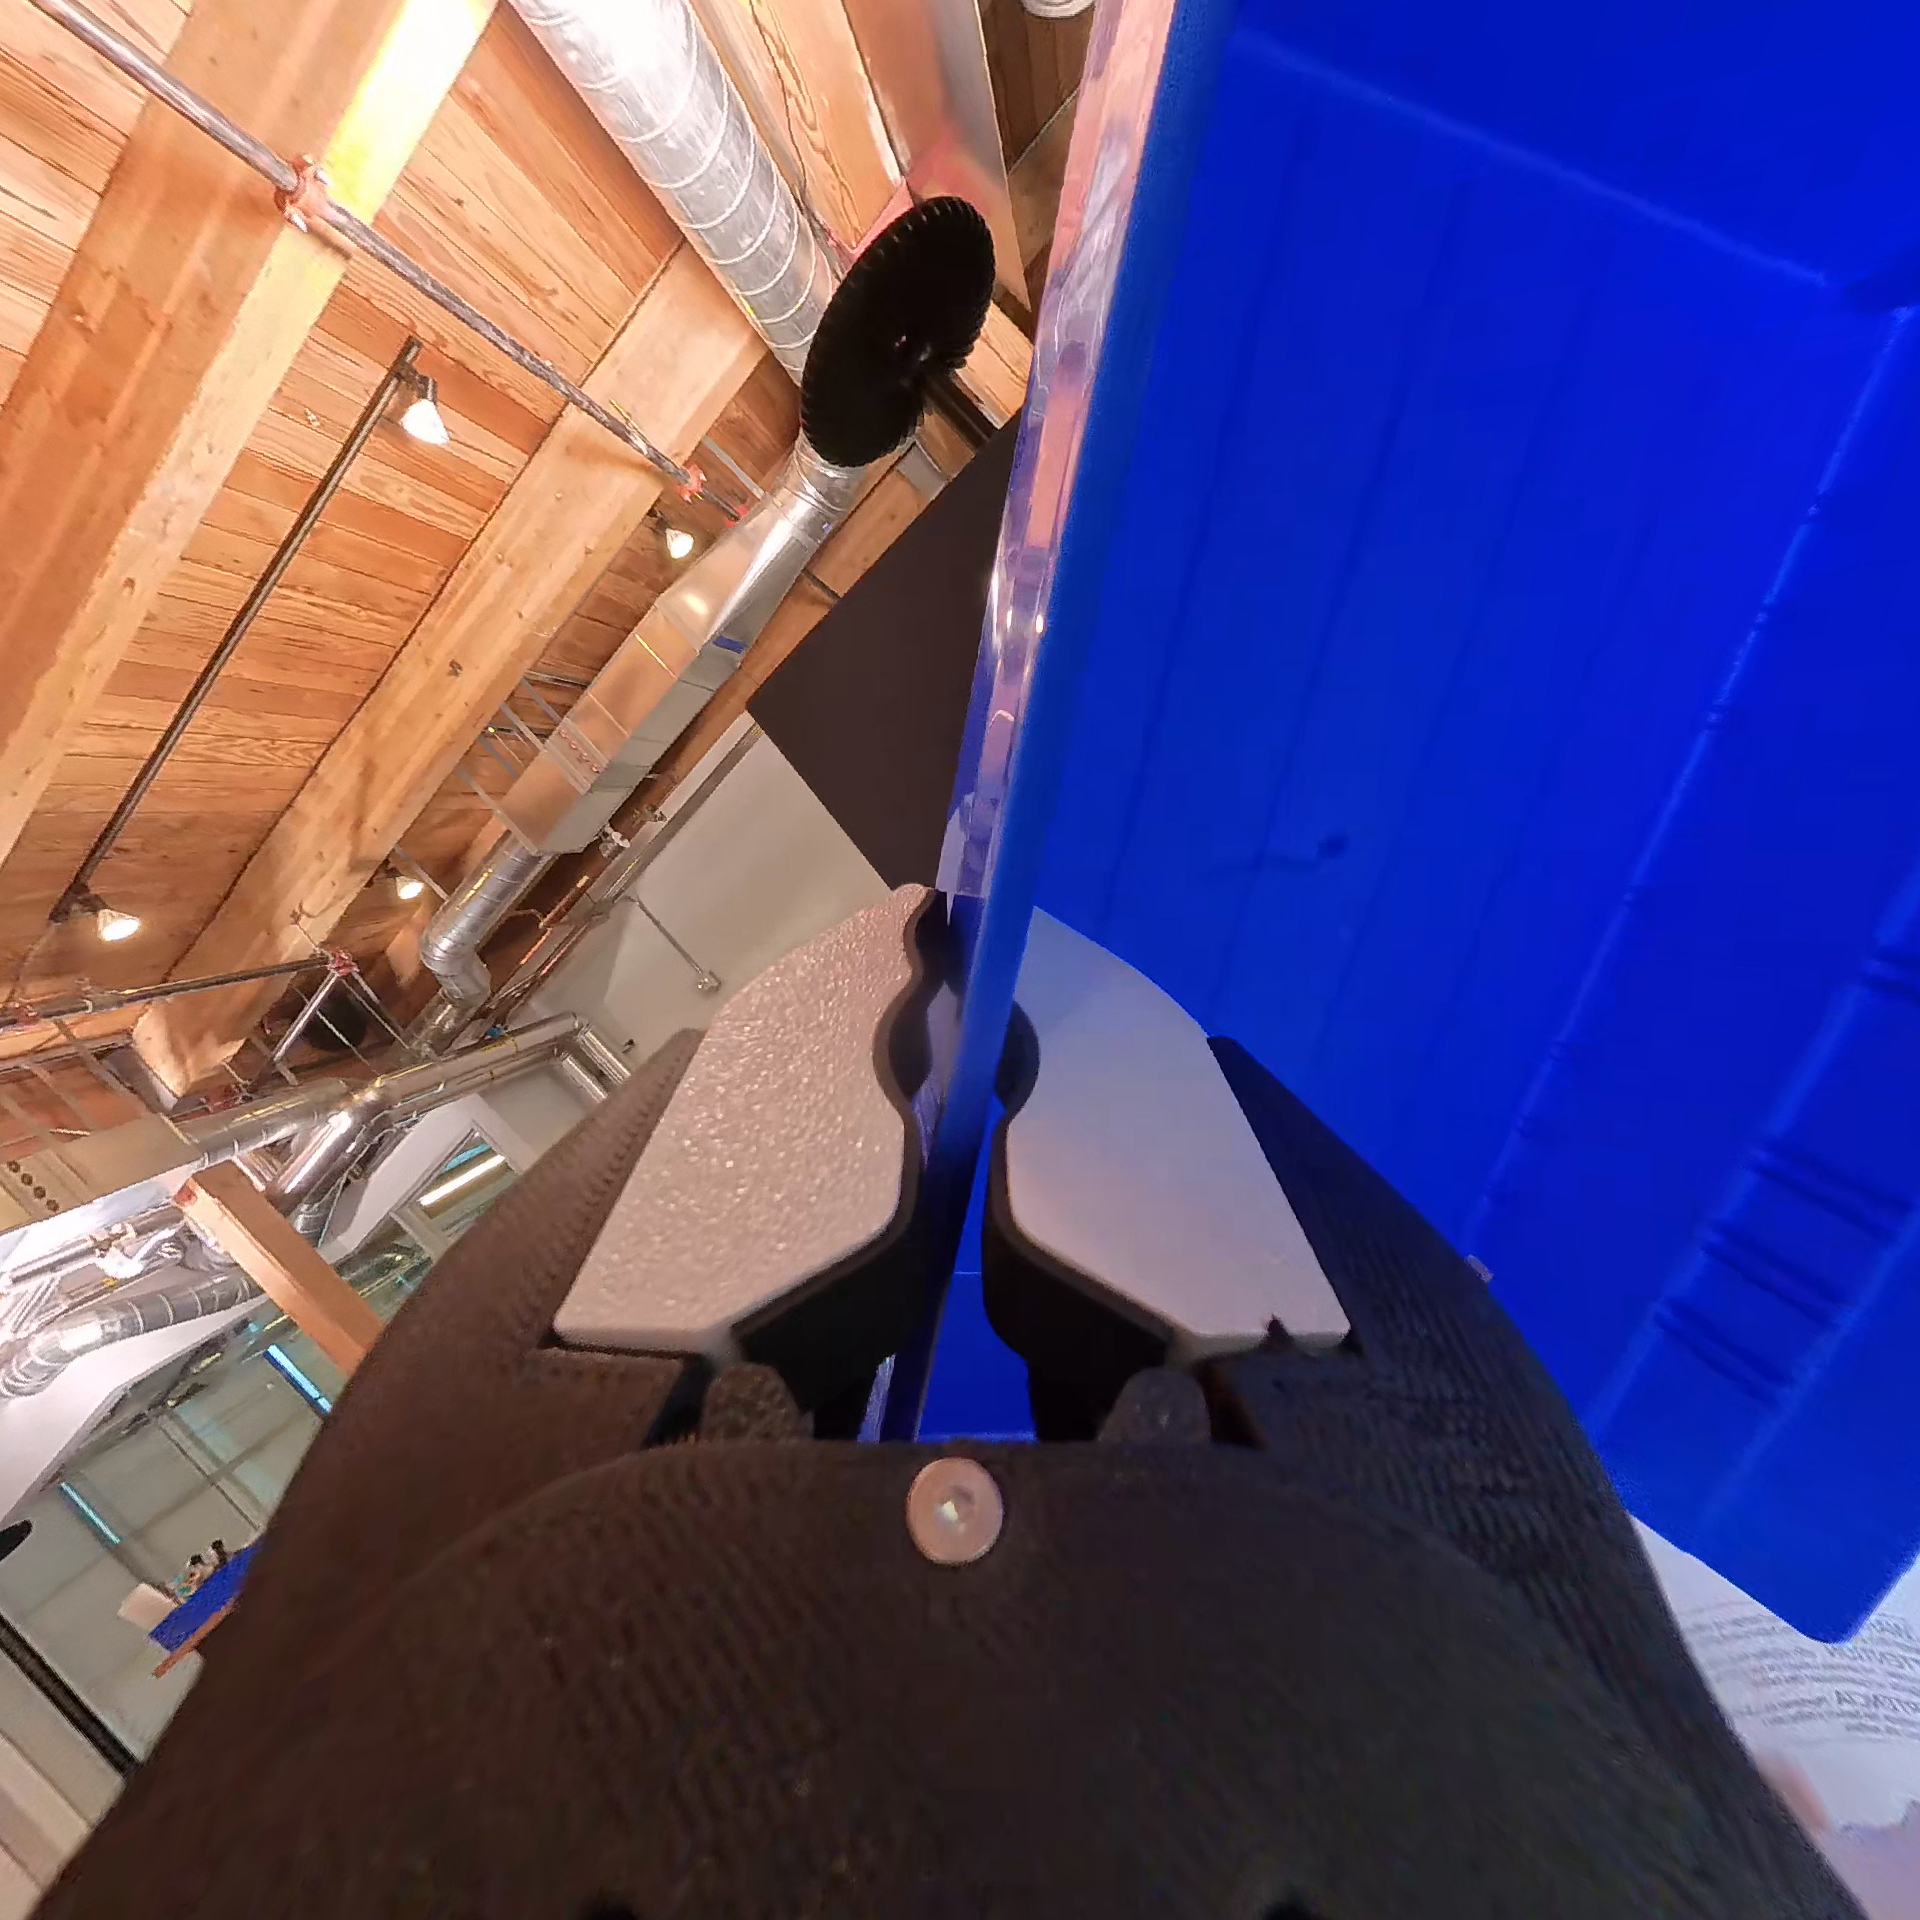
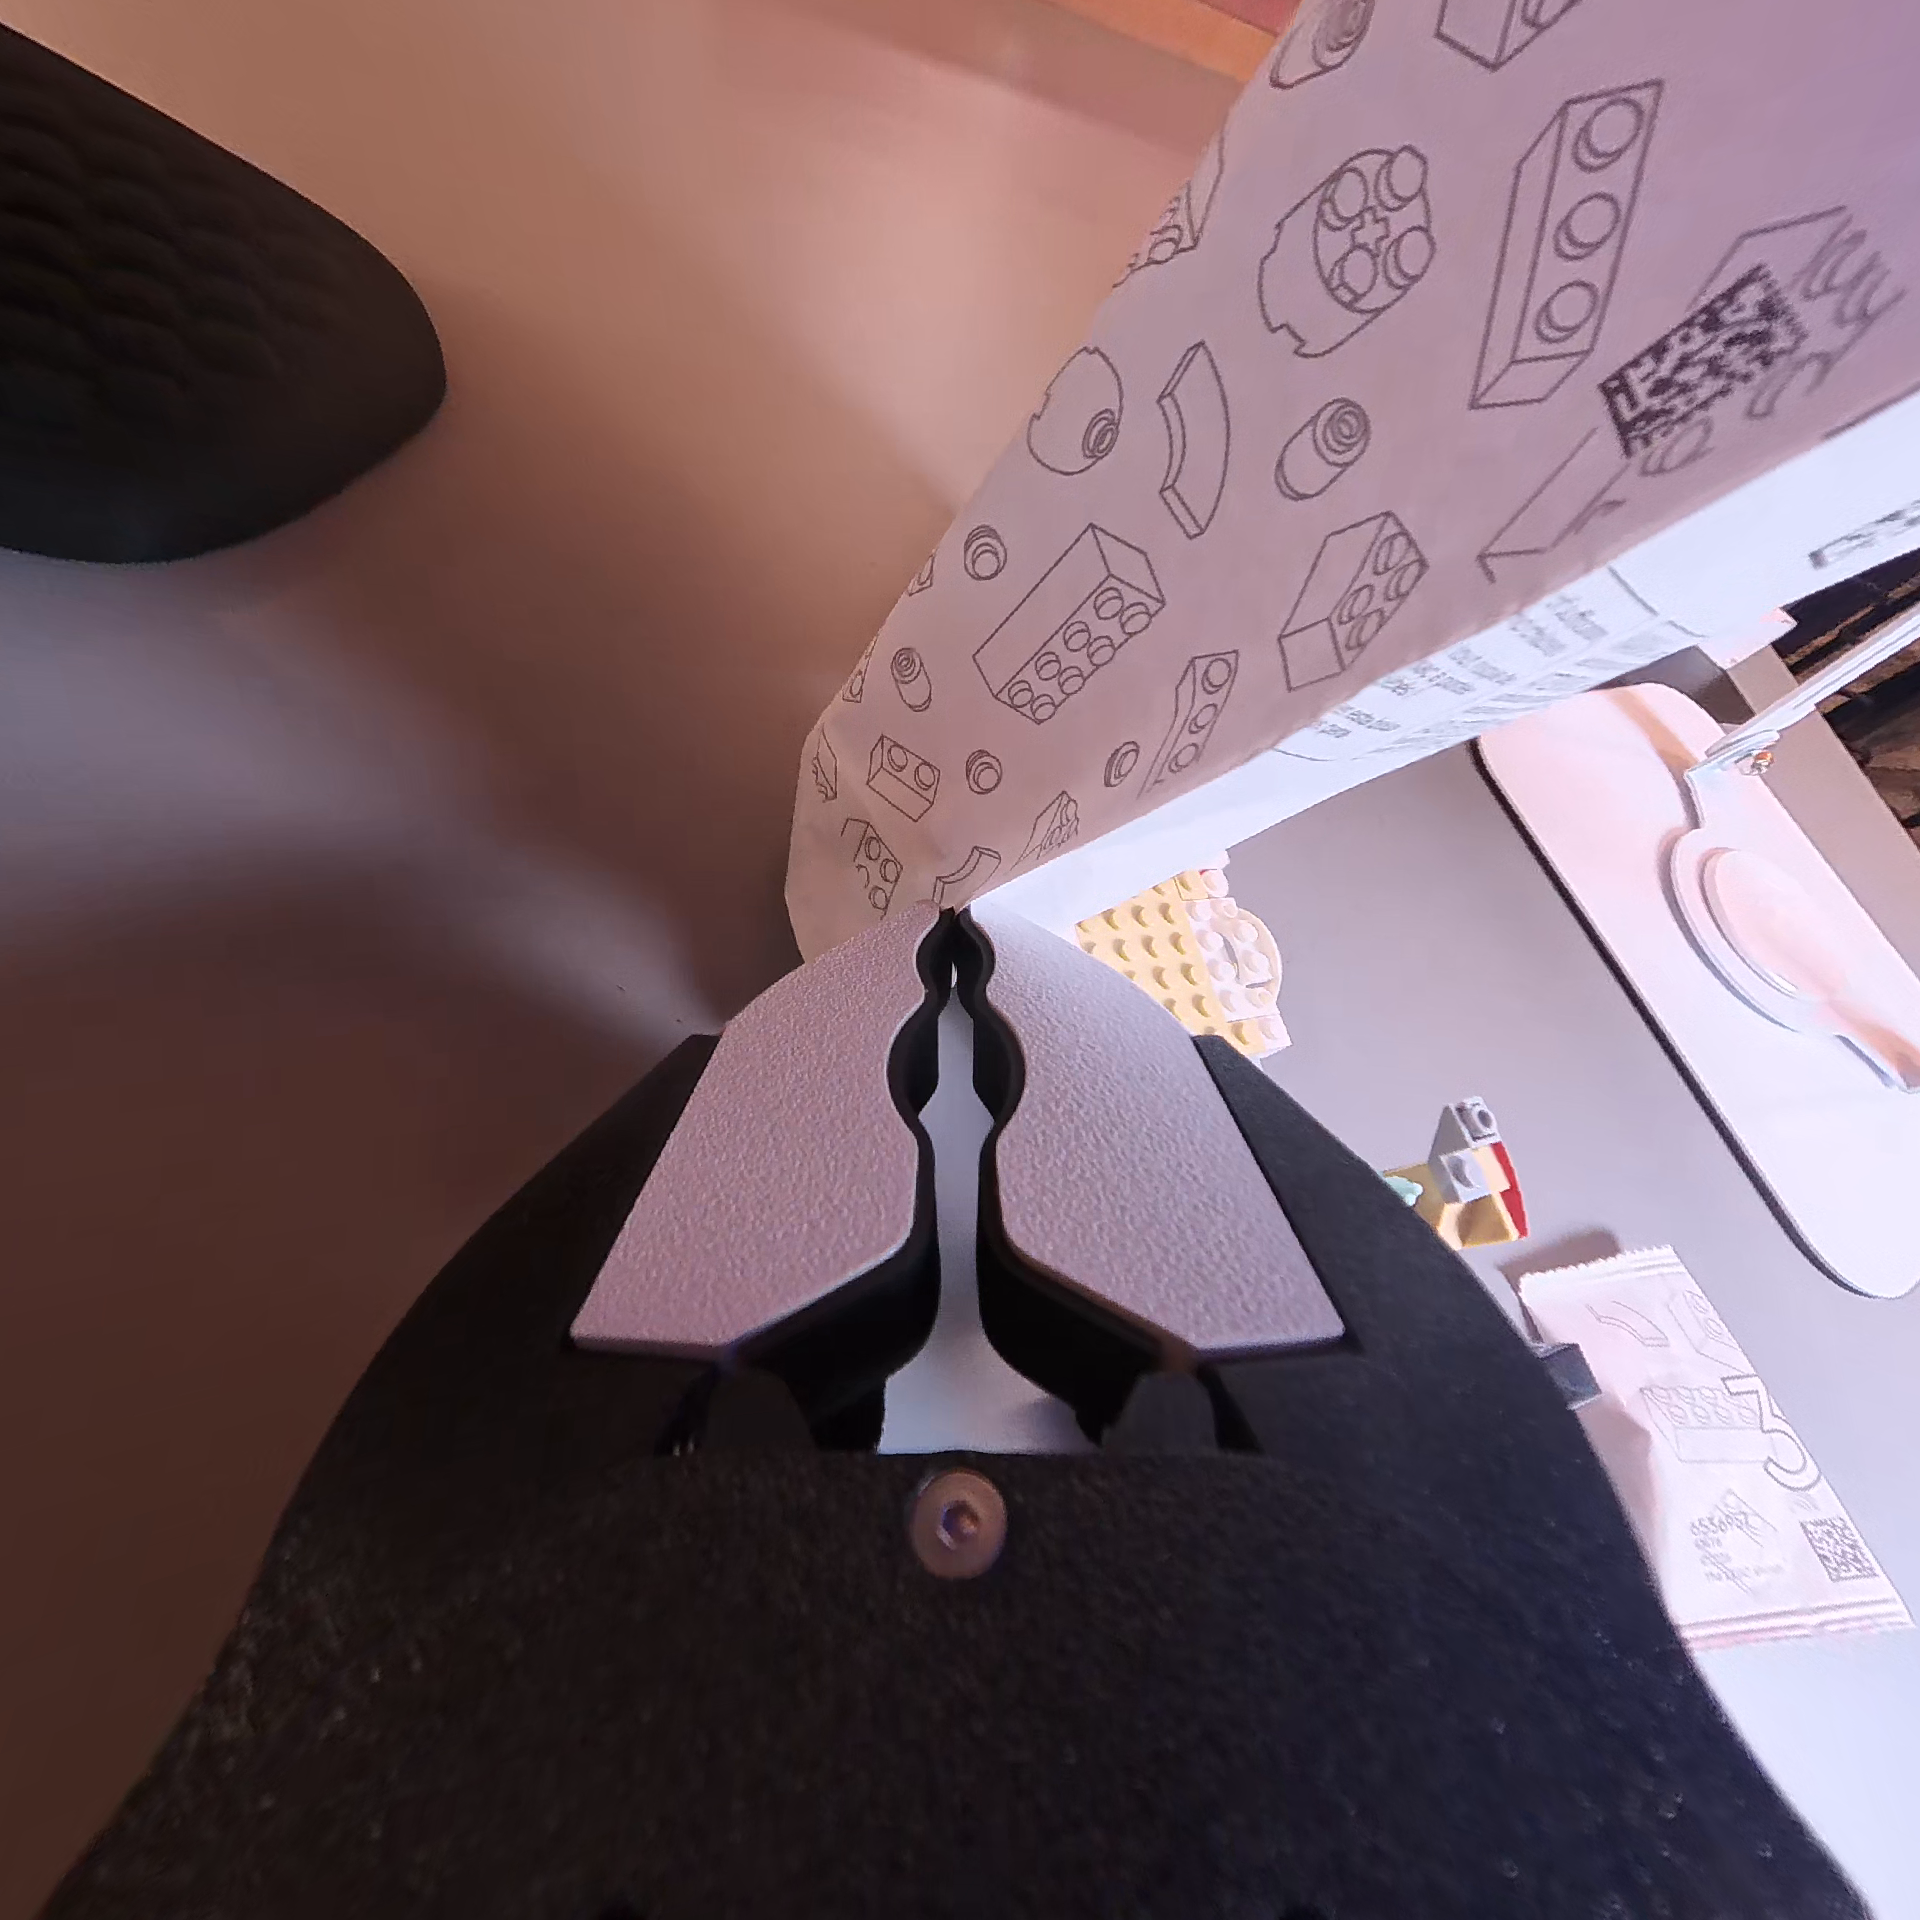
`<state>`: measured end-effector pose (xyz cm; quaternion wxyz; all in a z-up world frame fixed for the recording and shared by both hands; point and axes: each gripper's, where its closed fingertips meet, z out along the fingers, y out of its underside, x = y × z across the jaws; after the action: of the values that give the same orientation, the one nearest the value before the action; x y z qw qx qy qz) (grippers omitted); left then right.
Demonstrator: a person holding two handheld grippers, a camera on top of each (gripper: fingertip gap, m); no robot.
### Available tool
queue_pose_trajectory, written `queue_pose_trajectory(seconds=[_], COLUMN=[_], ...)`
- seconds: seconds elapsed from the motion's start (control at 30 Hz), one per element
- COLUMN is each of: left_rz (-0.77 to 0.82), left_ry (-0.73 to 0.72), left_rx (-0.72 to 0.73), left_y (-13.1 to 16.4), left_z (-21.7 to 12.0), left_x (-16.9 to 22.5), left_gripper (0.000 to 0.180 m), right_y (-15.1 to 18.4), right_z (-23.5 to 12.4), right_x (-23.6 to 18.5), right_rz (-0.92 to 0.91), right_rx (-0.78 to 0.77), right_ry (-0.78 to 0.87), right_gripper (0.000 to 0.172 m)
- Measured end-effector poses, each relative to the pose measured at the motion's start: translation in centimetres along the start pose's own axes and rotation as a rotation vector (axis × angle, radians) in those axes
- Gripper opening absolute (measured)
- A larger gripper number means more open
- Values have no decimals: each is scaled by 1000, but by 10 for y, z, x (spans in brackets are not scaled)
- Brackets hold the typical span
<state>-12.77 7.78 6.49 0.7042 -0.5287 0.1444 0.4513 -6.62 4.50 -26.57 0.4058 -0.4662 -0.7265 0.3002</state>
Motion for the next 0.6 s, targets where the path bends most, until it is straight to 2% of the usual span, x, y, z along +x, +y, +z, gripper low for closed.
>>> queue_pose_trajectory(seconds=[0.2,0.43,0.6], left_rz=[-28,-39,-91], left_ry=[-47,-118,-164], left_rx=[23,105,132], left_y=[0,-14,-9], left_z=[-17,-40,-52], left_x=[-15,-31,-36], left_gripper=[6,6,6], right_y=[2,4,5], right_z=[0,0,-1], right_x=[1,4,4], right_rz=[0,23,47], right_rx=[-5,-7,-4], right_ry=[2,3,-4], right_gripper=[0,0,0])
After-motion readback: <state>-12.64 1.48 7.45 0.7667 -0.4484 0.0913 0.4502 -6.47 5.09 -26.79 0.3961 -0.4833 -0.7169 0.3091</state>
